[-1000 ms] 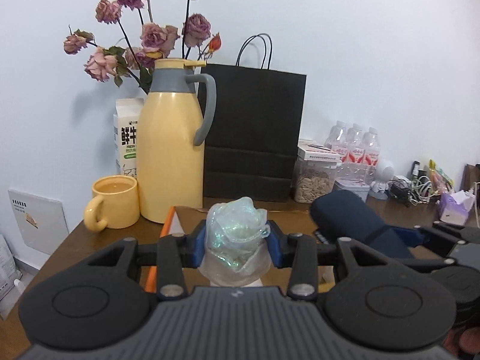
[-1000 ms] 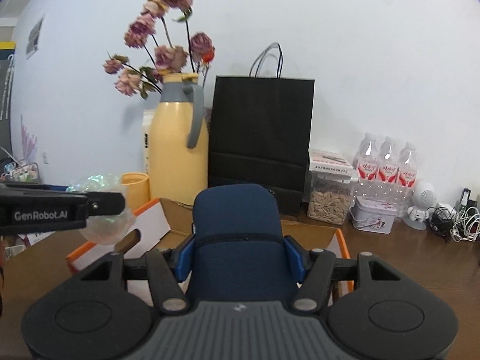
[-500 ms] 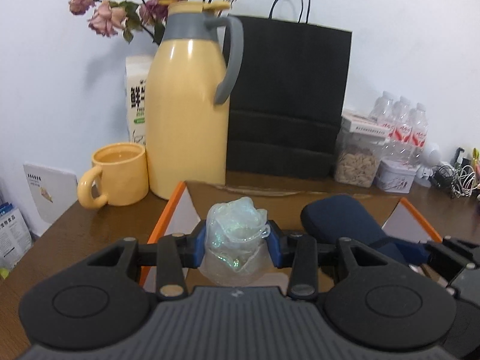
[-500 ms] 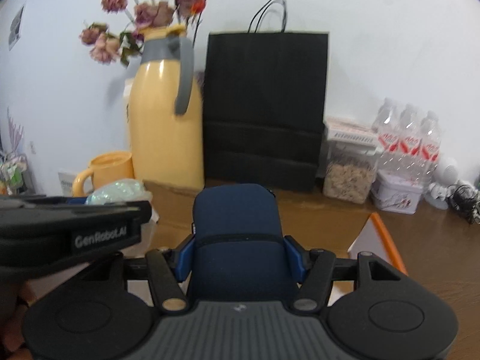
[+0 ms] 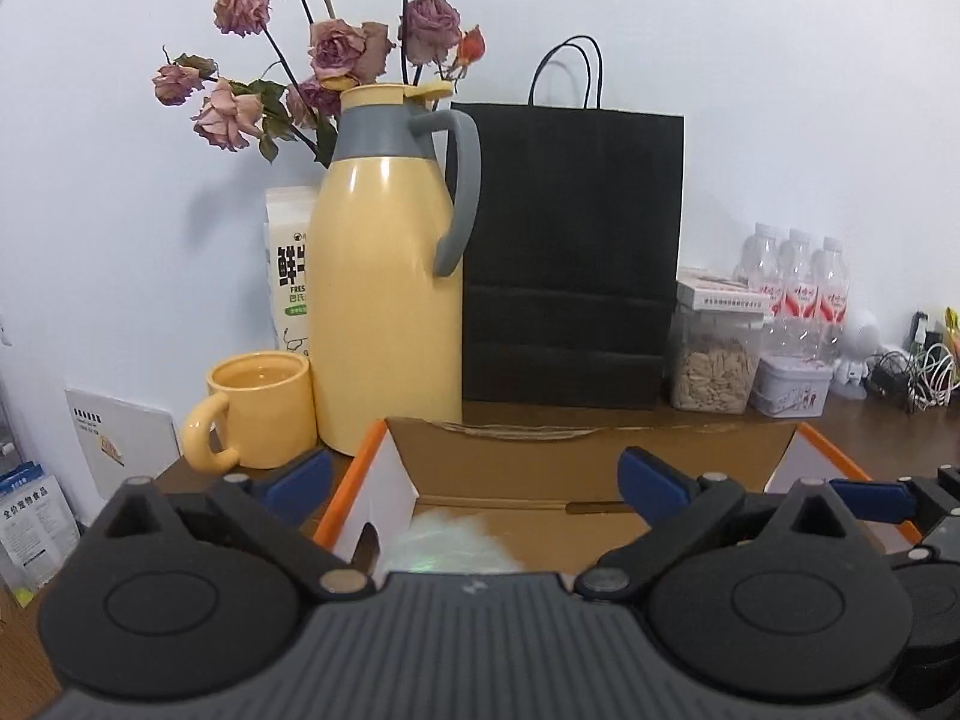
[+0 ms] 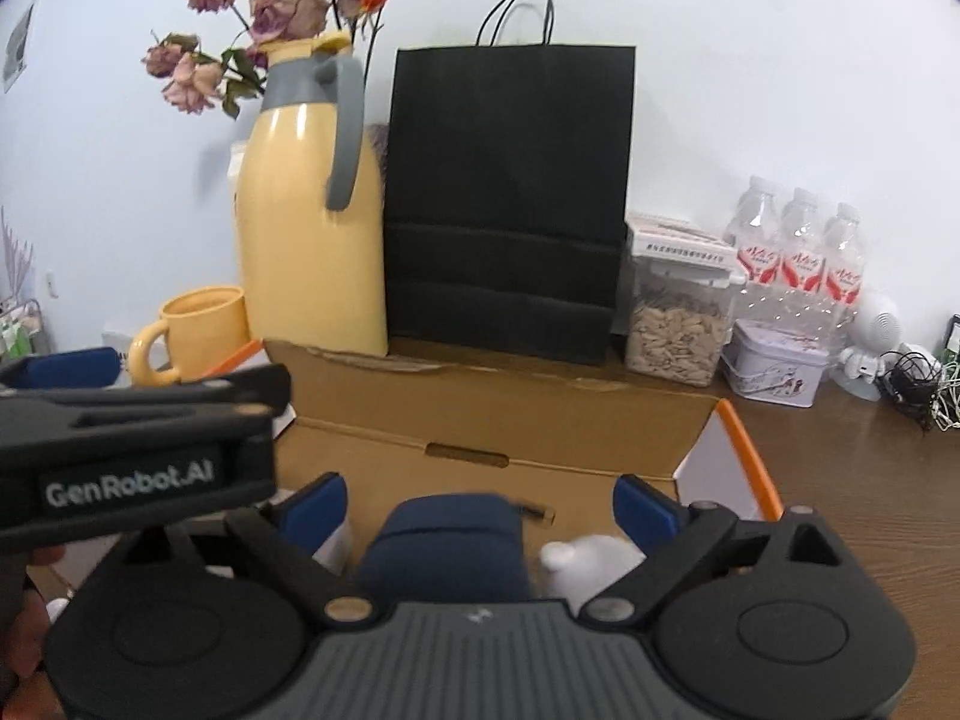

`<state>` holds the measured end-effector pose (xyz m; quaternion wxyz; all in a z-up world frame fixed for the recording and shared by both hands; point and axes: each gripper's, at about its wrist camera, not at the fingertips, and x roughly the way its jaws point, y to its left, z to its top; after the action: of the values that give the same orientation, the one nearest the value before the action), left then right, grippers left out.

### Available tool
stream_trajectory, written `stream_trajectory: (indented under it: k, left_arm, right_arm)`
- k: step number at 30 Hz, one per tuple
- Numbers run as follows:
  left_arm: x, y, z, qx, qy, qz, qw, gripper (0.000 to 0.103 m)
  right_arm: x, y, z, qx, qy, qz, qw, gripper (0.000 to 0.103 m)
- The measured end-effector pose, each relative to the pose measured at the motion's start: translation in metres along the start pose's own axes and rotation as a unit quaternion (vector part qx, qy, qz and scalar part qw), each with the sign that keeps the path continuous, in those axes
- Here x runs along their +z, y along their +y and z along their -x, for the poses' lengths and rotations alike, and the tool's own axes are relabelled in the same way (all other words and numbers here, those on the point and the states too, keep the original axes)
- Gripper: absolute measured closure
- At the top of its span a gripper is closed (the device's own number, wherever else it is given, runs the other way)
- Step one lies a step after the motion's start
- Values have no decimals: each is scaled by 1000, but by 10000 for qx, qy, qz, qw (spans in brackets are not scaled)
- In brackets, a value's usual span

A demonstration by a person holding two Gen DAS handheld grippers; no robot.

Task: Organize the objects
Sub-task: 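Put the navy case in the box with the right gripper while the left drops the plastic bag in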

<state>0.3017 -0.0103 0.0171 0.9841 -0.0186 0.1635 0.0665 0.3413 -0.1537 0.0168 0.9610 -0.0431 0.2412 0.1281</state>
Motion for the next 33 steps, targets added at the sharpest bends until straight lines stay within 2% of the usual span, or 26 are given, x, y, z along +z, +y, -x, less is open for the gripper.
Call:
stream_trajectory:
  k: [4, 7, 15, 24, 33]
  left_arm:
    - [2, 3, 3, -2, -46, 107, 9999, 0]
    - [3, 5, 4, -31, -73, 161, 9998, 0]
    - [8, 10, 21, -249, -140, 201, 9994, 0]
    - [20, 14, 69, -545, -394, 72, 9977, 0]
    - [13, 34, 117, -647, -273, 49, 9975, 0]
  right_arm:
    - [1, -4, 5, 7, -84, -70, 9999, 6]
    - [1, -5, 7, 26, -105, -95, 9999, 1]
    - [0, -8, 25, 84, -234, -131, 9996, 0]
    - [0, -13, 73, 157, -603, -122, 9980, 0]
    - [-21, -14, 128, 194, -667, 22, 9976, 0]
